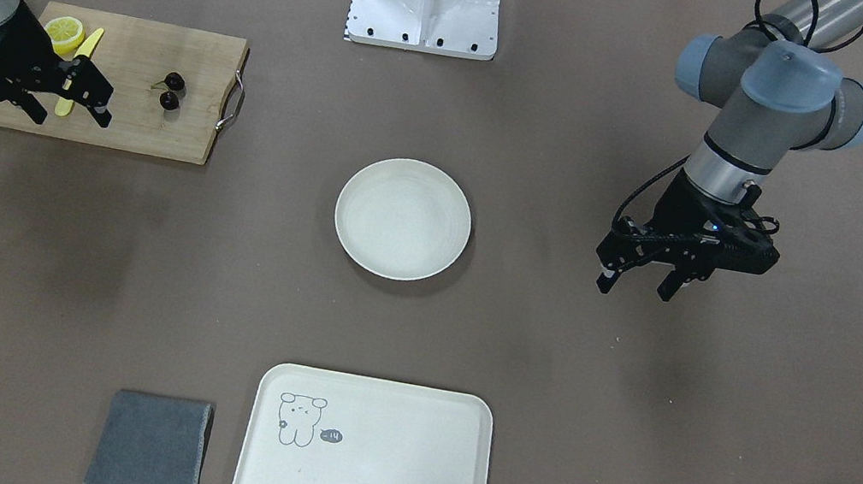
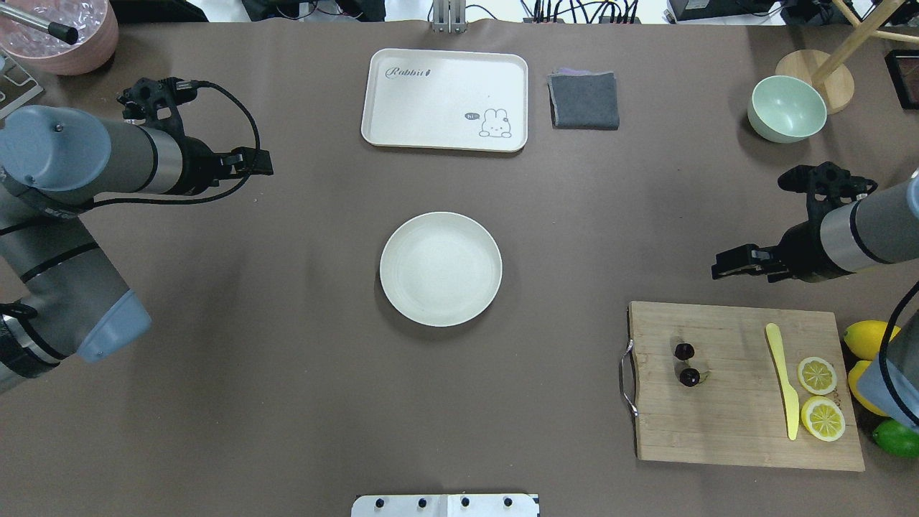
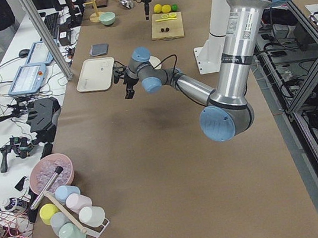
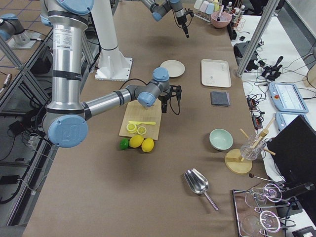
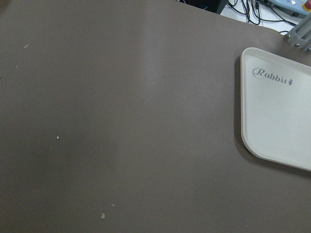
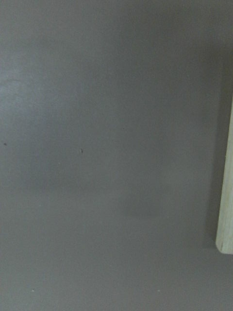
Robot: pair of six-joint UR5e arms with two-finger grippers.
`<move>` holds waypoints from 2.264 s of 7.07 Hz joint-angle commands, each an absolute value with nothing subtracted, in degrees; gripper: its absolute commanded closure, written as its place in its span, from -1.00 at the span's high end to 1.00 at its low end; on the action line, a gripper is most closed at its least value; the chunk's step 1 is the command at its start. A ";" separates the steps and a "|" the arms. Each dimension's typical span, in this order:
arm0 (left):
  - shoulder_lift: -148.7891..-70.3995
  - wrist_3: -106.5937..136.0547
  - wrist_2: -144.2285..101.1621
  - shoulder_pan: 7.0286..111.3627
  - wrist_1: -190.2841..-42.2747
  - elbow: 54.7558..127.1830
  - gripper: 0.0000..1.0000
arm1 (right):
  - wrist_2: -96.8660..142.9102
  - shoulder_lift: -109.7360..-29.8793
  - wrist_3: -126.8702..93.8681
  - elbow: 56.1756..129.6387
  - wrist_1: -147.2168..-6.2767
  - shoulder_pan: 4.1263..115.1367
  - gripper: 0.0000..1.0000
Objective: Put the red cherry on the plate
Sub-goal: 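Open the left gripper and withdraw it while the right arm moves over the cutting board, then lower the right gripper onto the dark red cherries and grasp their stems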
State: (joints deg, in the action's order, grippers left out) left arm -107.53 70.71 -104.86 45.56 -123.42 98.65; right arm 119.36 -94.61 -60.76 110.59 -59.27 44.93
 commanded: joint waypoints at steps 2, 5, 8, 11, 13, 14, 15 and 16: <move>-107.67 68.99 -109.42 47.20 -123.13 97.65 0.96 | 115.58 -95.10 -61.79 111.88 -58.45 35.44 1.00; -107.67 68.99 -109.42 47.55 -123.22 97.65 0.96 | 112.68 -95.27 -61.79 111.80 -58.45 30.68 1.00; -107.58 68.99 -109.42 47.55 -123.22 97.56 0.96 | 111.62 -95.27 -61.79 111.62 -58.54 29.97 -0.21; -106.97 68.91 -109.34 47.55 -123.31 97.56 0.96 | 111.53 -95.27 -61.70 112.15 -58.62 29.97 -1.00; -106.79 68.91 -109.51 47.81 -123.40 97.56 0.96 | 113.27 -95.27 -61.53 115.99 -59.32 33.20 -1.00; -106.79 66.82 -109.86 48.77 -123.05 97.65 0.96 | 117.99 -94.06 -61.52 117.15 -61.76 35.92 -1.00; -106.18 60.88 -110.82 49.91 -122.70 97.39 0.96 | 119.60 -88.21 -61.52 116.55 -65.96 36.56 -1.00; -105.30 58.12 -114.05 52.62 -122.78 96.08 0.96 | 119.01 -77.28 -61.61 115.06 -76.36 36.48 -1.00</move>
State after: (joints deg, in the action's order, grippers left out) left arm -106.16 62.28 -111.29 50.11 -122.87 97.14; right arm 118.35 -87.54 -61.55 116.13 -66.88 35.93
